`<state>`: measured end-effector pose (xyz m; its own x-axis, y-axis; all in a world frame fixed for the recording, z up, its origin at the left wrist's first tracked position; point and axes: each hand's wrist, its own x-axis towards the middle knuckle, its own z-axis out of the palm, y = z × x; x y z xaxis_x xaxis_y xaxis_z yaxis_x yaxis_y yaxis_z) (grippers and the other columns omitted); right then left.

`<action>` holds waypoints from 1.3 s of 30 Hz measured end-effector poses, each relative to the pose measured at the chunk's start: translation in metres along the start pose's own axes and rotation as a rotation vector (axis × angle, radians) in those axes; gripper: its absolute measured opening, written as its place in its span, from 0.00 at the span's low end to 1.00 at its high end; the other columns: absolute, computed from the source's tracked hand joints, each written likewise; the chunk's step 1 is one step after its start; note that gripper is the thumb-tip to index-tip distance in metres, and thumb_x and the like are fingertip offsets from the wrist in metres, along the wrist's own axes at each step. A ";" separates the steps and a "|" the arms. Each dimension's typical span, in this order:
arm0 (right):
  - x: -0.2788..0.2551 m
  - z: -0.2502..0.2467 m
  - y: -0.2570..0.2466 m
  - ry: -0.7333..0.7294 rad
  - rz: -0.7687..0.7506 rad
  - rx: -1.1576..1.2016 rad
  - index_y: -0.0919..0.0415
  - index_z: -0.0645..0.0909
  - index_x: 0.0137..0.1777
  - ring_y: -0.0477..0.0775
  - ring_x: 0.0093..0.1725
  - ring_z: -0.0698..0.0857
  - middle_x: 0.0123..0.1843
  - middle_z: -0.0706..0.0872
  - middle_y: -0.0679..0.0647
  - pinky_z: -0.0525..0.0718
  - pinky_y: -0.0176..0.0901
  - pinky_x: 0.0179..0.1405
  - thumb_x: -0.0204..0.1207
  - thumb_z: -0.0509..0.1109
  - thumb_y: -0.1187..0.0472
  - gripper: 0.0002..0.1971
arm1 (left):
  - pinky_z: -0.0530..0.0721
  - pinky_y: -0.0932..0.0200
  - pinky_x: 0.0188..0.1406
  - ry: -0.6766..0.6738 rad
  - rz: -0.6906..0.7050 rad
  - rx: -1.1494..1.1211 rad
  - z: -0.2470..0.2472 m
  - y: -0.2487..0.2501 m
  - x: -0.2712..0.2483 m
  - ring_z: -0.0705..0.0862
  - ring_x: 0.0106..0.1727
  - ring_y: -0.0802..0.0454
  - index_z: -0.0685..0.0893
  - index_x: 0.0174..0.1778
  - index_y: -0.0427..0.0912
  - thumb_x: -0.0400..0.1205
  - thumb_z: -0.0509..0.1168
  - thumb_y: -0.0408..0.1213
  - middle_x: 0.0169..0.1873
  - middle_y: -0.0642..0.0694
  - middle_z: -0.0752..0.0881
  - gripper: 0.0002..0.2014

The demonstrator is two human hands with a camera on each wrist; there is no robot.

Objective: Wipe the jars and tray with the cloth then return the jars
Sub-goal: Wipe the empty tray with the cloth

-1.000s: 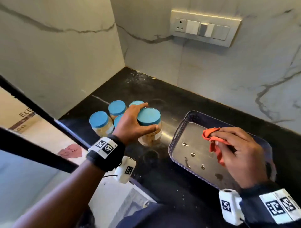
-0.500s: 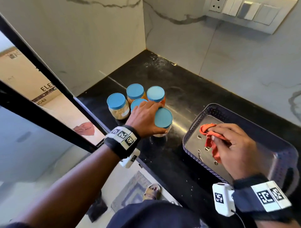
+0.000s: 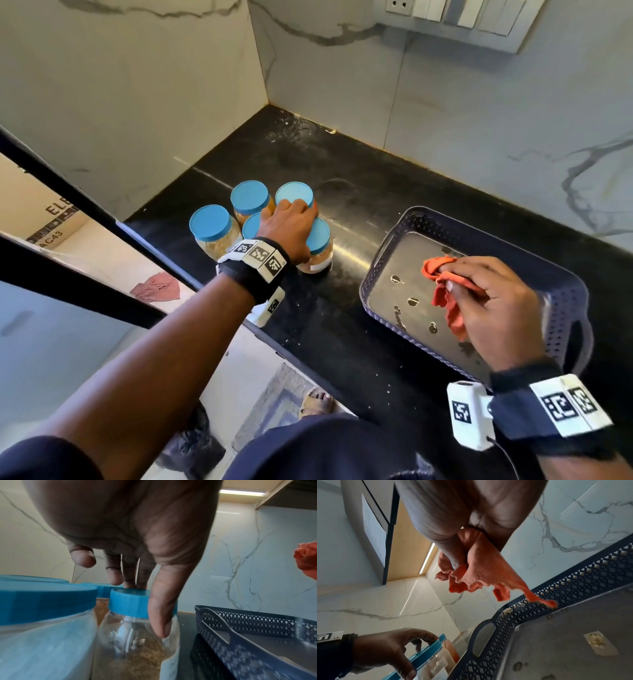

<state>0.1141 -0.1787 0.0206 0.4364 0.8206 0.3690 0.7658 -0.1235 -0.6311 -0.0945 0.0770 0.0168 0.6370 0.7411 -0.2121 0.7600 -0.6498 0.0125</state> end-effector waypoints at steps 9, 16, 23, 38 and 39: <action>0.005 -0.005 0.007 0.044 0.031 0.020 0.63 0.91 0.56 0.52 0.55 0.88 0.56 0.89 0.51 0.89 0.51 0.57 0.73 0.78 0.73 0.13 | 0.74 0.35 0.72 -0.061 0.023 0.020 -0.006 0.000 0.001 0.70 0.77 0.39 0.68 0.82 0.52 0.73 0.81 0.45 0.77 0.46 0.73 0.42; 0.008 -0.025 0.029 0.087 0.190 0.056 0.57 0.91 0.55 0.50 0.55 0.88 0.53 0.90 0.48 0.85 0.43 0.61 0.74 0.78 0.71 0.12 | 0.75 0.40 0.70 0.107 0.098 -0.131 -0.033 0.022 0.000 0.79 0.72 0.43 0.78 0.77 0.47 0.79 0.72 0.60 0.69 0.47 0.84 0.33; 0.003 -0.067 0.060 0.234 0.449 0.120 0.50 0.92 0.55 0.54 0.51 0.90 0.51 0.92 0.49 0.89 0.61 0.57 0.77 0.77 0.63 0.10 | 0.87 0.49 0.52 0.113 0.237 -0.422 -0.058 0.085 0.031 0.89 0.46 0.49 0.91 0.45 0.47 0.83 0.72 0.45 0.42 0.50 0.92 0.06; -0.028 -0.110 0.082 0.432 0.718 0.476 0.45 0.90 0.57 0.59 0.64 0.89 0.59 0.92 0.51 0.83 0.70 0.69 0.69 0.78 0.68 0.20 | 0.82 0.43 0.57 -0.164 0.240 -0.039 -0.009 0.137 0.091 0.87 0.61 0.32 0.85 0.60 0.37 0.87 0.63 0.38 0.60 0.34 0.89 0.12; -0.030 -0.110 0.080 0.426 0.723 0.467 0.46 0.90 0.58 0.60 0.64 0.89 0.60 0.92 0.51 0.84 0.71 0.68 0.68 0.78 0.64 0.19 | 0.83 0.43 0.57 -0.170 0.239 -0.057 -0.007 0.136 0.090 0.87 0.60 0.31 0.85 0.62 0.37 0.87 0.63 0.37 0.59 0.34 0.89 0.12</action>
<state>0.2139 -0.2751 0.0345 0.9352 0.3496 -0.0570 0.0189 -0.2099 -0.9775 0.0669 0.0571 0.0058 0.7720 0.5261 -0.3567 0.6000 -0.7883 0.1359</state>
